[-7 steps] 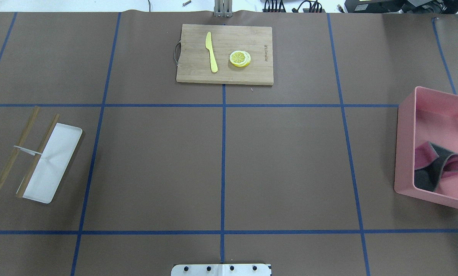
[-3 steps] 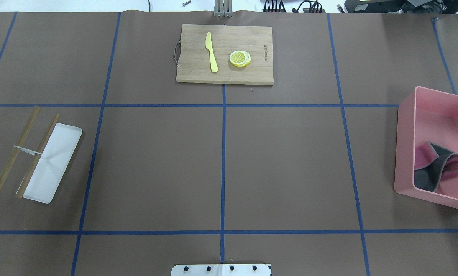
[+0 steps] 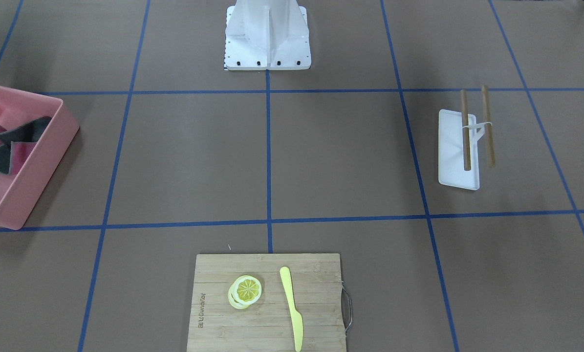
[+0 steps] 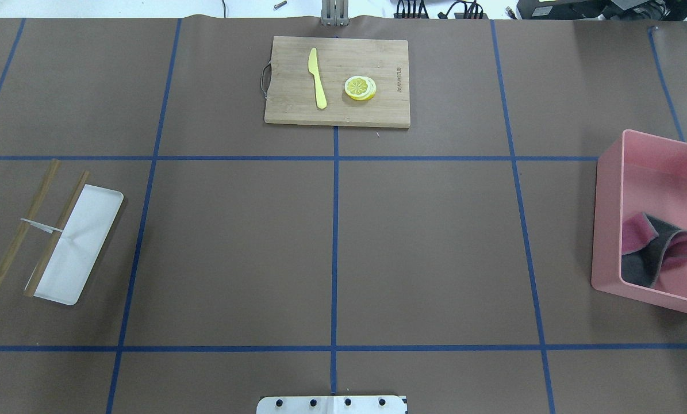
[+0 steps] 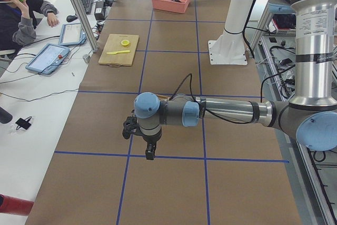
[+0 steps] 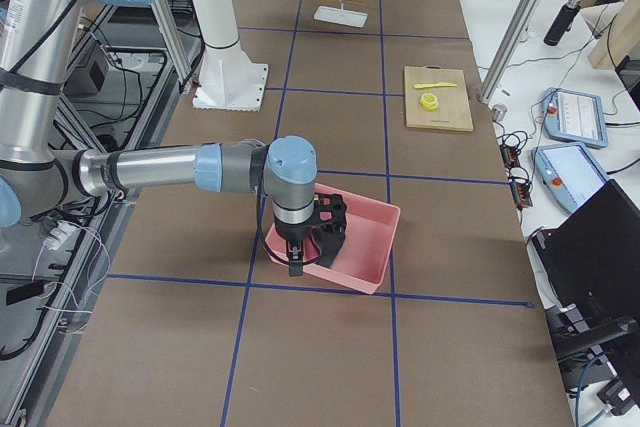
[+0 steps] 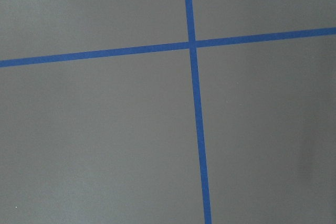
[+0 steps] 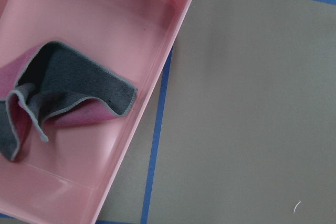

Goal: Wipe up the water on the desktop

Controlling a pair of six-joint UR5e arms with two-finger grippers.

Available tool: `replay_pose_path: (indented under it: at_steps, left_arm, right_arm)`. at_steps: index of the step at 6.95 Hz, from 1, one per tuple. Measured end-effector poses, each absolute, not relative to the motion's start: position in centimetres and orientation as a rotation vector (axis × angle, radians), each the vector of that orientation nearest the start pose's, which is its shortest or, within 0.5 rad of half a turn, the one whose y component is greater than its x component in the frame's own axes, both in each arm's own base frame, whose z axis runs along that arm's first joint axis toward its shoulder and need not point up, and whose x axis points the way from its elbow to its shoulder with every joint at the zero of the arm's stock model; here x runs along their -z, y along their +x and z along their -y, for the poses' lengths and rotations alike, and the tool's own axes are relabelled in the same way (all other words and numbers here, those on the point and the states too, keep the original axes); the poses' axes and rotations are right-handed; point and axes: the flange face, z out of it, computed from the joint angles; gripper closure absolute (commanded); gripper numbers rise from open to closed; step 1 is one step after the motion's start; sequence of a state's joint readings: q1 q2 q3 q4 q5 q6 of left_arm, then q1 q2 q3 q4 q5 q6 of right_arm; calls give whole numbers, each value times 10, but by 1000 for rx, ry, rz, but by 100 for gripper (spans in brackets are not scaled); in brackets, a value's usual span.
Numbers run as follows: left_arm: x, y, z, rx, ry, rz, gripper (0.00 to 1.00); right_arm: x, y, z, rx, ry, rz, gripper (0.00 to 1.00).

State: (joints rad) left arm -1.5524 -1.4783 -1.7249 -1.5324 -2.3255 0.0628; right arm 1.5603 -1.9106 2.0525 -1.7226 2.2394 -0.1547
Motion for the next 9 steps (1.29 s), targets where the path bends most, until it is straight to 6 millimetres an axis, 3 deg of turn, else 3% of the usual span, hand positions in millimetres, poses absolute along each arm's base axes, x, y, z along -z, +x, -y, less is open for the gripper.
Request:
replay_pose_path:
  at_steps: [9]
  left_arm:
    - [-638,-57,450,-81,25,-755,2]
  right_arm:
    - [-576,66,349,164,61,693,0]
